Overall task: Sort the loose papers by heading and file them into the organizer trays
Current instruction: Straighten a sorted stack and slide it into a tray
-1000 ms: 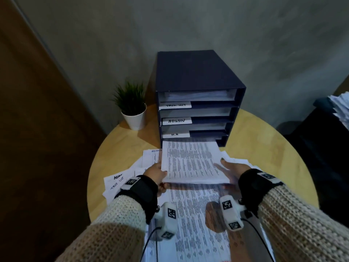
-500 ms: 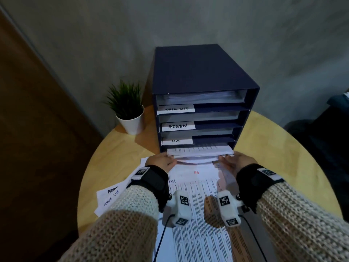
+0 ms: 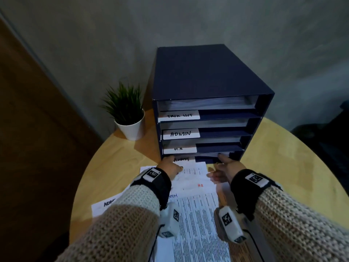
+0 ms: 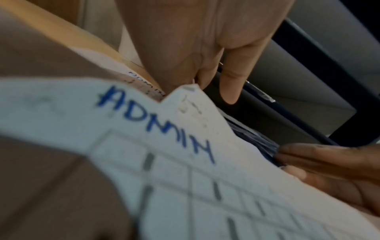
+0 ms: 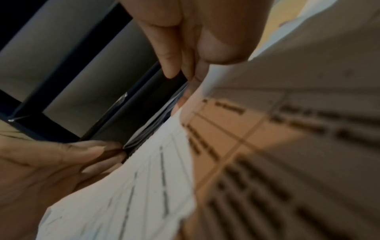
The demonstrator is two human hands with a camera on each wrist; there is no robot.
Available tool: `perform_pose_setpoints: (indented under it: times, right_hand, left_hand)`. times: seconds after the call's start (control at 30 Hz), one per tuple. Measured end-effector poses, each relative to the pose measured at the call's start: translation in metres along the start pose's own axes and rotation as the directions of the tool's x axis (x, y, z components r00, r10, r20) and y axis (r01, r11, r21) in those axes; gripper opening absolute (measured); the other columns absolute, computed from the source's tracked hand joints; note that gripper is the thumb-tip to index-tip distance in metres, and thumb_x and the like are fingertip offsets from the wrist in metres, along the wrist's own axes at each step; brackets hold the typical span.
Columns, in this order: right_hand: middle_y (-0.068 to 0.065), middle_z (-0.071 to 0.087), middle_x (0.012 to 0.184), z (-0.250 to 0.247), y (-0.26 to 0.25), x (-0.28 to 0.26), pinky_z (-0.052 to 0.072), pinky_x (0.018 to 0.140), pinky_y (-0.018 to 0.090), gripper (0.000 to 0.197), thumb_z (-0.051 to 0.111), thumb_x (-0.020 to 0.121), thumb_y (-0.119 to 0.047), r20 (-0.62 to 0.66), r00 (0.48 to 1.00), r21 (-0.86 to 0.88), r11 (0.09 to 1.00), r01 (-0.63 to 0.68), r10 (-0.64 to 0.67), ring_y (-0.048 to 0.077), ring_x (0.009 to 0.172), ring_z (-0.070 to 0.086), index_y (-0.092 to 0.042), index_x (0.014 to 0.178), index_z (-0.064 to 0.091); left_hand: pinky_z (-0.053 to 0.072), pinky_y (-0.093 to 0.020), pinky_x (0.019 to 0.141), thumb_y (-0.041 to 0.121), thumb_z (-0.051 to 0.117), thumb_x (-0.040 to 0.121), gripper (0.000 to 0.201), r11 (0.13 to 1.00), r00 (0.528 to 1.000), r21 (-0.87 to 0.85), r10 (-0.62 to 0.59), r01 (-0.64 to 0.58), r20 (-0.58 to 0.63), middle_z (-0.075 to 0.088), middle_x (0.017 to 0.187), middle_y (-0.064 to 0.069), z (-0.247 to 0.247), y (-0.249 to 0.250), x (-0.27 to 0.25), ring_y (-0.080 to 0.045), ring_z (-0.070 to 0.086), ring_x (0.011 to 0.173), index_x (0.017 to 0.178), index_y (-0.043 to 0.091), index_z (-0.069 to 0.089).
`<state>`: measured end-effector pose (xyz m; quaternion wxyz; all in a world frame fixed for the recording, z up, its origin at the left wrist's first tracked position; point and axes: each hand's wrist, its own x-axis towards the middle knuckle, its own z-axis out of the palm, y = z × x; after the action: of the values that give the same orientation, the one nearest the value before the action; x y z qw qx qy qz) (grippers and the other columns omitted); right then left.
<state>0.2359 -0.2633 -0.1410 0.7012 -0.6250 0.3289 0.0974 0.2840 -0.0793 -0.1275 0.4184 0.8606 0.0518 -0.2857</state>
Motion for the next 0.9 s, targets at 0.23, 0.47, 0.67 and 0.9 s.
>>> perform_pose_setpoints:
  times: [0.23, 0.47, 0.67, 0.9]
  right_hand:
    - [0.029, 0.063, 0.092, 0.011, -0.011, 0.010, 0.050, 0.056, 0.034, 0.052, 0.038, 0.101, -0.002, 0.013, 1.000, -0.130, 0.991, -0.026, 0.028, 0.026, 0.061, 0.059, -0.019, 0.149, 0.026]
    - [0.022, 0.063, 0.085, 0.008, -0.007, 0.010, 0.053, 0.068, 0.039, 0.043, 0.044, 0.098, -0.002, 0.036, 0.999, -0.083, 0.996, -0.016, 0.019, 0.032, 0.071, 0.063, -0.011, 0.140, 0.043]
    - [0.027, 0.057, 0.127, -0.015, -0.017, -0.021, 0.048, 0.094, 0.037, 0.032, 0.043, 0.095, 0.009, -0.050, 0.998, 0.057, 0.998, -0.031, 0.034, 0.036, 0.115, 0.059, 0.007, 0.124, 0.057]
    - [0.017, 0.057, 0.132, -0.041, -0.006, -0.090, 0.047, 0.081, 0.029, 0.030, 0.052, 0.094, 0.000, -0.103, 0.994, -0.132, 0.990, -0.046, 0.032, 0.025, 0.110, 0.056, 0.002, 0.123, 0.060]
  left_hand:
    - [0.033, -0.027, 0.107, 0.028, 0.045, 0.099, 0.065, 0.951, 0.999, 0.308, -0.038, 0.025, 0.036, 0.027, 0.153, -0.013, -0.010, 0.018, 0.003, -0.026, 0.037, 0.136, 0.149, 0.004, 0.013]
    - [0.037, -0.016, 0.062, 0.027, 0.046, 0.098, 0.061, 0.946, 0.994, 0.324, -0.016, -0.019, 0.104, 0.055, 0.126, -0.004, -0.014, 0.019, -0.004, -0.016, 0.053, 0.093, 0.150, 0.011, 0.019]
    - [0.036, -0.026, 0.105, 0.017, 0.046, 0.098, 0.045, 0.939, 0.990, 0.338, 0.020, -0.067, 0.140, 0.043, 0.146, -0.009, -0.012, 0.026, -0.036, -0.023, 0.043, 0.133, 0.142, 0.011, 0.040]
    - [0.039, -0.024, 0.102, 0.016, 0.050, 0.096, 0.046, 0.942, 0.993, 0.322, 0.061, -0.091, 0.105, 0.040, 0.147, -0.008, -0.013, 0.004, -0.094, -0.022, 0.042, 0.134, 0.141, 0.015, 0.041]
